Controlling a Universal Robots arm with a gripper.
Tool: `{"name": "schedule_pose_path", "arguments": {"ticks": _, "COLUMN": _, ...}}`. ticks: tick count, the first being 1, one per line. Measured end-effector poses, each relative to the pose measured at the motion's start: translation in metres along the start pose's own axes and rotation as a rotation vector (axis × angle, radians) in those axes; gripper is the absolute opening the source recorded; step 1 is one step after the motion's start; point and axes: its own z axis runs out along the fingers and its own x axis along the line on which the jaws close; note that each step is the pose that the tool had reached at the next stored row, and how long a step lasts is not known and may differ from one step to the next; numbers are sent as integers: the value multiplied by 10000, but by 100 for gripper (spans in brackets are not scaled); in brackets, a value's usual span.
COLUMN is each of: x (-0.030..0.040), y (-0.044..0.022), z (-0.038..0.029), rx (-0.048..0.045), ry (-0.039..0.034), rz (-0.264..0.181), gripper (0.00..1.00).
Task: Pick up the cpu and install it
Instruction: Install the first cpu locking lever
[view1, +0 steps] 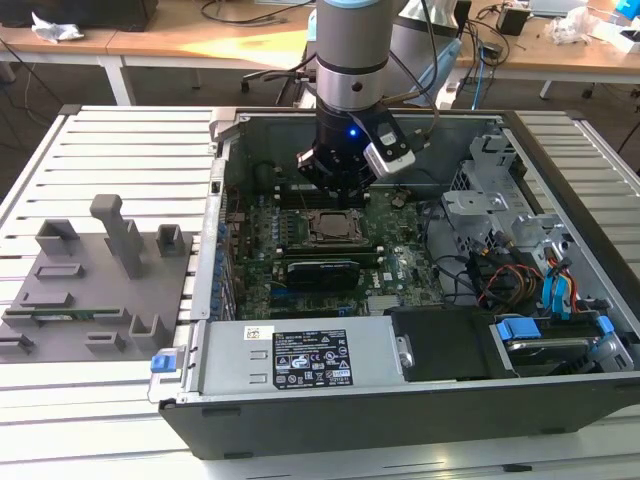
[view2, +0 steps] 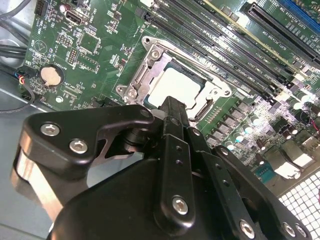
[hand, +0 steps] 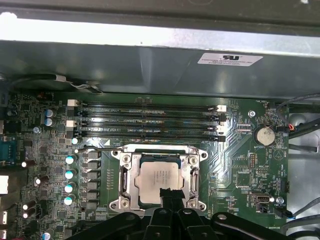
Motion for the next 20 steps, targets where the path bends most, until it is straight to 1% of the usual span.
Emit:
{"name": "schedule_pose_path", "arguments": {"ticks": 2, "x": 16, "y": 0, "z": -1, "rx": 0, "ry": 0, "rz": 0, "gripper": 11}}
{"name": "schedule_pose_path", "arguments": {"ticks": 7, "x": 85, "y": 3, "z": -5, "rx": 0, "ry": 0, "rz": 0, "gripper": 11}}
{"name": "schedule_pose_path", "arguments": {"ticks": 20, "x": 201, "y": 6, "z": -10, "rx": -1, "ry": 0, "rz": 0, "gripper": 11}}
